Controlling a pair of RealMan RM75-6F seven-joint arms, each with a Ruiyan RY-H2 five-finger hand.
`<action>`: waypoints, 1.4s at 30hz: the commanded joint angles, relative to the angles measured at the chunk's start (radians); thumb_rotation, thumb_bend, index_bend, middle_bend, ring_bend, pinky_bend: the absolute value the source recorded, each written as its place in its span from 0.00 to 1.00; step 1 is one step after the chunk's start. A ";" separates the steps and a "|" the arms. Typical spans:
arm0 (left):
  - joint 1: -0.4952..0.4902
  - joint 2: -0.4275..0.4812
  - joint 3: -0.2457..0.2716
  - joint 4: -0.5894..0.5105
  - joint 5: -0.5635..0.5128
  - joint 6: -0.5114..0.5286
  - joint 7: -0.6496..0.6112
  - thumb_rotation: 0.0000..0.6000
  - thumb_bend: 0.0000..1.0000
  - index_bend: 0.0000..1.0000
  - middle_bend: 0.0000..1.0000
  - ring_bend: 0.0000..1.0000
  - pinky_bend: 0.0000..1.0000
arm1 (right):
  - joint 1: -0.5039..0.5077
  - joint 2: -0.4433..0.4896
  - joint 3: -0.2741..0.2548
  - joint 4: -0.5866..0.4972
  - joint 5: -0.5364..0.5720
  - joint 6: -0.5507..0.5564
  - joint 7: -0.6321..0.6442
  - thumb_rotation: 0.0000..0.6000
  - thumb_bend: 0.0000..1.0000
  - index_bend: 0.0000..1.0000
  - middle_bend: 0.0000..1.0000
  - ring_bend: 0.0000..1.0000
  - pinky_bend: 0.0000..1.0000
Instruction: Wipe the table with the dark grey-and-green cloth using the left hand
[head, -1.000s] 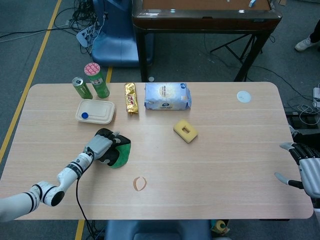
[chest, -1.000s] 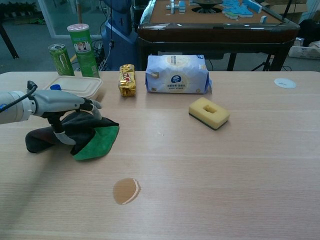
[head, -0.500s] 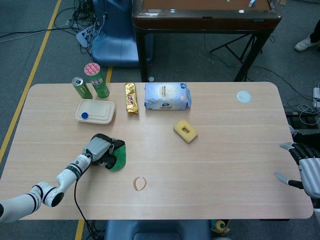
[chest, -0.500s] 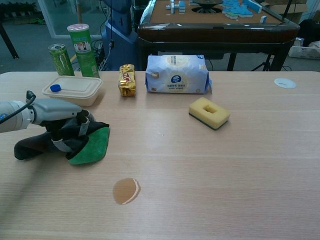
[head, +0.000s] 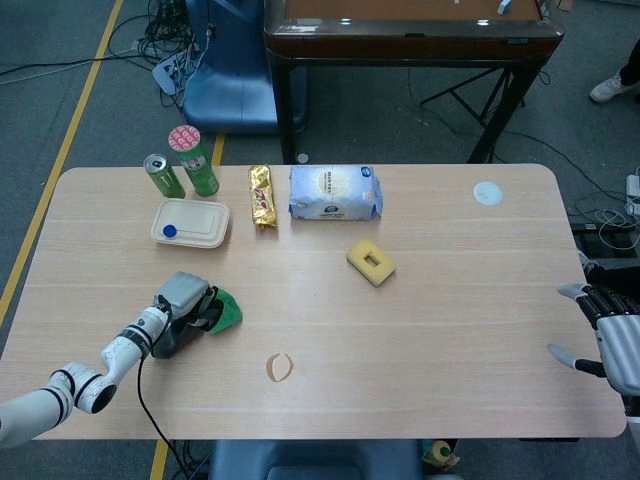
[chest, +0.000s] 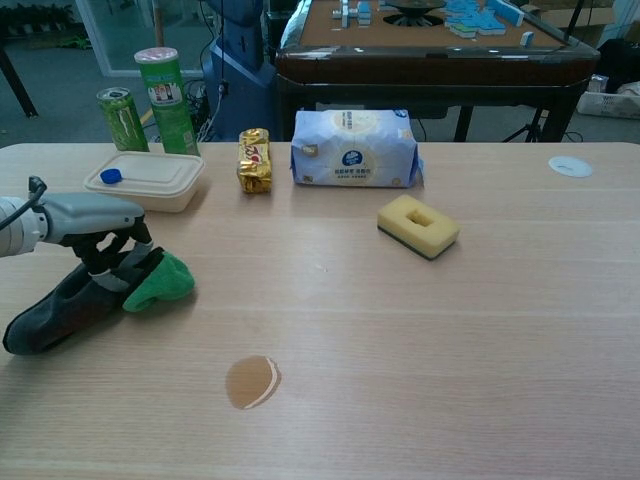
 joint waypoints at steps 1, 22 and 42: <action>0.013 0.026 0.000 -0.030 0.015 0.030 -0.011 1.00 0.36 0.73 0.66 0.69 1.00 | 0.001 0.000 0.001 0.000 -0.003 0.001 0.001 1.00 0.10 0.27 0.28 0.23 0.29; 0.042 0.251 0.009 -0.500 0.156 0.179 0.042 1.00 0.39 0.71 0.67 0.70 1.00 | 0.011 -0.008 0.004 0.005 -0.008 -0.007 0.000 1.00 0.10 0.27 0.28 0.23 0.29; 0.004 -0.025 0.057 -0.391 0.220 0.127 0.344 1.00 0.39 0.70 0.67 0.69 1.00 | 0.007 -0.005 0.002 -0.001 -0.001 -0.006 -0.003 1.00 0.10 0.27 0.28 0.23 0.29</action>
